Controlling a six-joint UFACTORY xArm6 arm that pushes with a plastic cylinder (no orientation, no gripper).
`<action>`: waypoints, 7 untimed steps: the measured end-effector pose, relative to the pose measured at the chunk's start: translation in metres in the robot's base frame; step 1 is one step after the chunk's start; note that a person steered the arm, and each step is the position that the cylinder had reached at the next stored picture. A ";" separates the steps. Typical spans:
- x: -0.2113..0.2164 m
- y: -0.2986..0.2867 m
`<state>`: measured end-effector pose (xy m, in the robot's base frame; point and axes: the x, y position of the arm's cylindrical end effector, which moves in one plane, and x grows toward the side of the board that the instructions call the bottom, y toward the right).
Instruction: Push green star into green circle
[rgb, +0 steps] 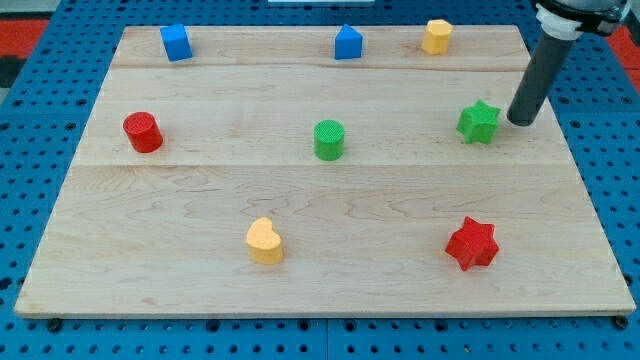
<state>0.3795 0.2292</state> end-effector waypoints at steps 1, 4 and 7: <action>0.034 -0.075; -0.026 -0.073; -0.048 -0.090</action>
<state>0.3320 0.1395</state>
